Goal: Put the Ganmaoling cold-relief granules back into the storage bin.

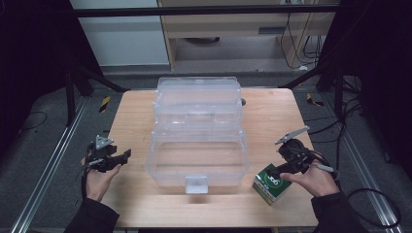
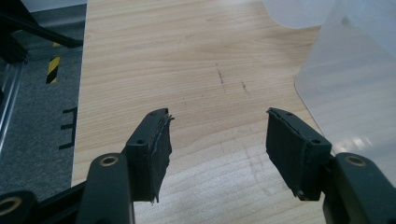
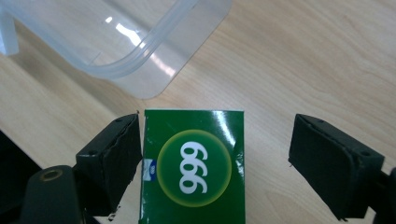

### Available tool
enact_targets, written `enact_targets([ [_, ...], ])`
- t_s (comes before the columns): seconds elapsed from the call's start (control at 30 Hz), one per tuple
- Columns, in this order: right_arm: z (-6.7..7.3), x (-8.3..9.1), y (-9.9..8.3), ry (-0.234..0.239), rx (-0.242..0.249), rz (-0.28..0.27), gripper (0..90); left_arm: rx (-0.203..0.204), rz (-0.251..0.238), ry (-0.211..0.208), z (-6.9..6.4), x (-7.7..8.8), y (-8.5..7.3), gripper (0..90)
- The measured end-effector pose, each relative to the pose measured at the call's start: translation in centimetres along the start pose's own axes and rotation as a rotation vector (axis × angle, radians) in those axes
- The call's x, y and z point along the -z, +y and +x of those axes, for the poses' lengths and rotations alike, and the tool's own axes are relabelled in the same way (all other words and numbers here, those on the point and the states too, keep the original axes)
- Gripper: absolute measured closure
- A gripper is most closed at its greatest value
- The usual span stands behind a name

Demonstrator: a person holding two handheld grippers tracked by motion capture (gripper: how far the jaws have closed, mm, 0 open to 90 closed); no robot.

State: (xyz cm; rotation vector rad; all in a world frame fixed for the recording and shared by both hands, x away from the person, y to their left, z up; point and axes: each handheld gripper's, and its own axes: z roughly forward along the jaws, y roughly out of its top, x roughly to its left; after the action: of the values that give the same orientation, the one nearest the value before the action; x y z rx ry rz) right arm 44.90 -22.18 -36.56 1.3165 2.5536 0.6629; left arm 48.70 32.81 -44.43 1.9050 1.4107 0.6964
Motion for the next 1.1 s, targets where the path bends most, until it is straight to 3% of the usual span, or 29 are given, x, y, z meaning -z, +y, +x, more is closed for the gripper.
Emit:
enact_targets([
  [0.4,0.7,-1.0,-0.2,0.024,0.028,0.084,13.7,-0.007,0.007,-0.001,0.0,-0.1,-0.1,38.5],
  [0.63,0.9,-2.0,-0.7,0.031,0.011,0.133,11.3,-0.002,0.003,0.001,0.2,0.1,-0.1,38.3],
  [1.1,0.9,-3.8,-1.0,0.041,0.022,0.197,9.3,-0.008,0.019,-0.003,0.1,-0.2,-0.3,37.7],
])
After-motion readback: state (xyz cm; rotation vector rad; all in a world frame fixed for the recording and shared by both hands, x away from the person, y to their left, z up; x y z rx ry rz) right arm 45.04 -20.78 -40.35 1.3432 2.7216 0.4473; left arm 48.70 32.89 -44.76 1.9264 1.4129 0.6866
